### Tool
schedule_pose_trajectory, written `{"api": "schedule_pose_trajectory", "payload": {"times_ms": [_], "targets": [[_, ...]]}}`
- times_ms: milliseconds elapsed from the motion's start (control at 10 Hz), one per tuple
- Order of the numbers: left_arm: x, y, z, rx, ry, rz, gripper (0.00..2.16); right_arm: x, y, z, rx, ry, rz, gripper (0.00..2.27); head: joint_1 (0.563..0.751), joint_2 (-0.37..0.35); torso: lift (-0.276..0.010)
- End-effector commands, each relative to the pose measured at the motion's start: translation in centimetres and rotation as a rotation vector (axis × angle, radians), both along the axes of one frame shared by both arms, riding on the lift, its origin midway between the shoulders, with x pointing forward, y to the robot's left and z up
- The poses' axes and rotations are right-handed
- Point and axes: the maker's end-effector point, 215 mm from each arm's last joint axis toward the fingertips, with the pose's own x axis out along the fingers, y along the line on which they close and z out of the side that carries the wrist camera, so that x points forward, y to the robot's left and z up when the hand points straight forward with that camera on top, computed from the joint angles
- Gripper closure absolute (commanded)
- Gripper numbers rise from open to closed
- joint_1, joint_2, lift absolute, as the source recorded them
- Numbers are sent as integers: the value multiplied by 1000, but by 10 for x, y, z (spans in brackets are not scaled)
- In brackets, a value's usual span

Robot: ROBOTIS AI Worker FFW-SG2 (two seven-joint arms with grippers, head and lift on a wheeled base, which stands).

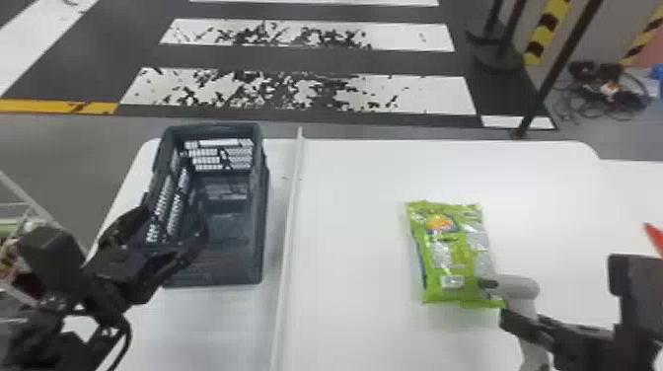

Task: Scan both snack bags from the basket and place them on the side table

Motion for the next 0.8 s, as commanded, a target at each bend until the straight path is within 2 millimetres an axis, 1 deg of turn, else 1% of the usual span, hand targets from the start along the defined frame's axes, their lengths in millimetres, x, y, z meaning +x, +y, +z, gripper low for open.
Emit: {"api": "schedule_pose_trajectory", "payload": {"times_ms": [0,400,500,700], "targets": [[0,1,0,0,0,2,83,2,0,-5,2,7,0,2256,695,21,-74],[-1,2,-1,1,1,3,83,4,-1,-7,5,8,-2,2253,695,24,-74],[-1,3,0,2,1,5,83,9,-6,-3,-5,-10,-7,2253,695,23,-74],[-1,3,0,0,1,5,83,27,-35,2,-42,-29,-51,2253,695,9,-74]]}}
